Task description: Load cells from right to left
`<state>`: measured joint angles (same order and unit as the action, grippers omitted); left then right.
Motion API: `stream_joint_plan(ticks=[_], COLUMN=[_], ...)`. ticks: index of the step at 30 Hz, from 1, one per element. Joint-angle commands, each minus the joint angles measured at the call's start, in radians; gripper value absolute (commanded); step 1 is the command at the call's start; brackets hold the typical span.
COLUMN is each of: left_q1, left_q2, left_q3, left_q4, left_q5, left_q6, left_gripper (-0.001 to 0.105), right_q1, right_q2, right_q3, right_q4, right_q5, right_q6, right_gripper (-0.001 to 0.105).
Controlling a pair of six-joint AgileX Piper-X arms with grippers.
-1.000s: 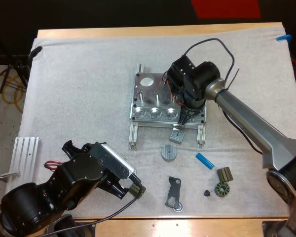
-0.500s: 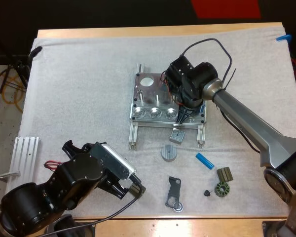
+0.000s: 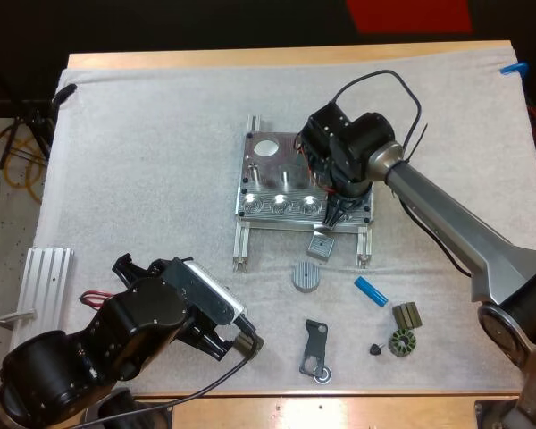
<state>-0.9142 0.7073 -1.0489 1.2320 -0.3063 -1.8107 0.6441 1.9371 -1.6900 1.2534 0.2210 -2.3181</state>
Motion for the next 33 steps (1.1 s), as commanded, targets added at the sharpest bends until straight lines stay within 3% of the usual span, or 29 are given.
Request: stream_joint_plan(ticks=[1, 22, 24, 29, 33], left_q1=[-0.002, -0.002, -0.002, -0.002, -0.002], left_q2=[-0.001, -0.001, -0.001, -0.001, -0.001], left_q3=[-0.001, -0.001, -0.001, -0.001, -0.001], left_q4=[0.006, 0.006, 0.006, 0.006, 0.006], left_q5=[-0.02, -0.02, -0.02, -0.02, -0.02], left_q6=[-0.002, -0.002, -0.002, -0.002, -0.002], left_gripper=[0.057, 0.057, 0.057, 0.057, 0.057], right_q1=[-0.003, -0.003, -0.003, -0.003, -0.001], right_q2=[-0.002, -0.002, -0.002, -0.007, -0.026], right_q3=[-0.008, 0.031, 0.031, 0.031, 0.031], right_q4=[0.01, -0.014, -0.014, -0.021, -0.042], right_q5=[-0.034, -0.042, -0.042, -0.044, -0.044], right_q6=[-0.013, -0.011, -0.003, 0.027, 0.044], right_gripper=[0.005, 0.006, 0.011, 0.042, 0.047])
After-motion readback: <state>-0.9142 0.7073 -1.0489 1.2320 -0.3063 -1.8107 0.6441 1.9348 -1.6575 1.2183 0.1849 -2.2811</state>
